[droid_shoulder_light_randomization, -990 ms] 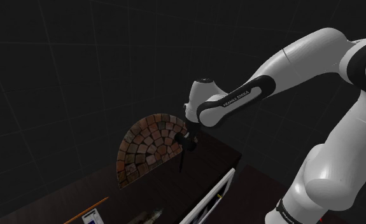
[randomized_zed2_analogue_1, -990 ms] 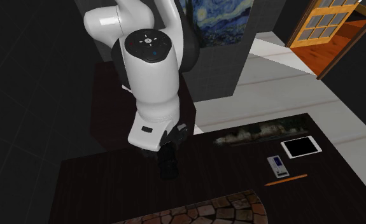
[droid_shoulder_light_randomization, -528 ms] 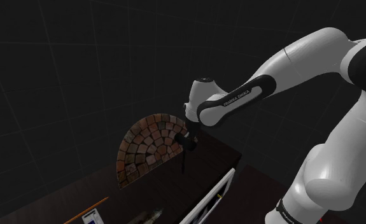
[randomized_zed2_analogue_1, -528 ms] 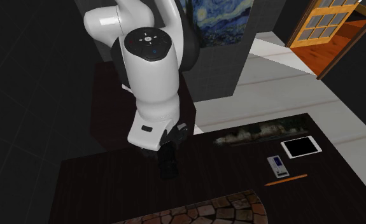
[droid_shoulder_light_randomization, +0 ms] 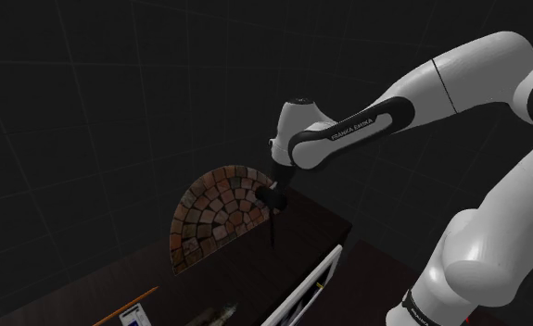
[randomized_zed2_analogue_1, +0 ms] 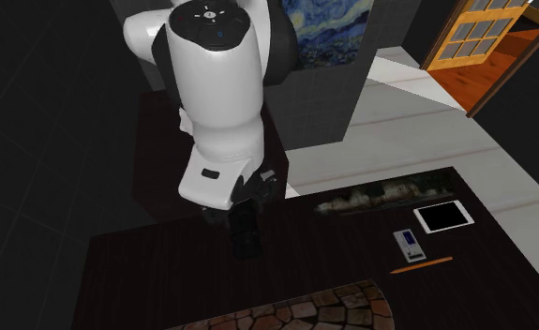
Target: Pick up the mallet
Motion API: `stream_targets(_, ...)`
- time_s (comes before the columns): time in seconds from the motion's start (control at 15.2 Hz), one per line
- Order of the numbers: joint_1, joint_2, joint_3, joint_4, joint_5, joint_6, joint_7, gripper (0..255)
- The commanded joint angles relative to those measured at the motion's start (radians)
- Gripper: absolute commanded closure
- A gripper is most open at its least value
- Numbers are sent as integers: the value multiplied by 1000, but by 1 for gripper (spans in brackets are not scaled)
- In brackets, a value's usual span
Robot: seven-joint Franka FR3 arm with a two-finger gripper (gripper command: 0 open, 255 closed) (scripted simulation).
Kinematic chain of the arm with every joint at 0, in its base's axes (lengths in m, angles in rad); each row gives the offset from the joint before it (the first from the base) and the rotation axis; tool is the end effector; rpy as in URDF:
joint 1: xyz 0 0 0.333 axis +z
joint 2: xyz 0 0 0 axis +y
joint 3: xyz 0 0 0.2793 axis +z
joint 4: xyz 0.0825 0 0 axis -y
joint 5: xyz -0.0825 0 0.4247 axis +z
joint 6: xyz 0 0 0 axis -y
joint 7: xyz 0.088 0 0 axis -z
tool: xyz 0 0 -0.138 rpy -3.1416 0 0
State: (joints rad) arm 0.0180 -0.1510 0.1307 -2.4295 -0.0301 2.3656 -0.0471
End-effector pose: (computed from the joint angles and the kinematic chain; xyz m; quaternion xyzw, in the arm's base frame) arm 0.5102 0.0735 0.2777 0.9931 0.1075 0.0438 0.0186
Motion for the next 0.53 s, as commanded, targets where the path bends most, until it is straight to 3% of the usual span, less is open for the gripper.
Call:
stream_targets(0.0, 1, -17, 0, 13, 4, -30, -2, 255)
stream_targets(0.46, 3, -55, -2, 49, 11, -104, -10, 255)
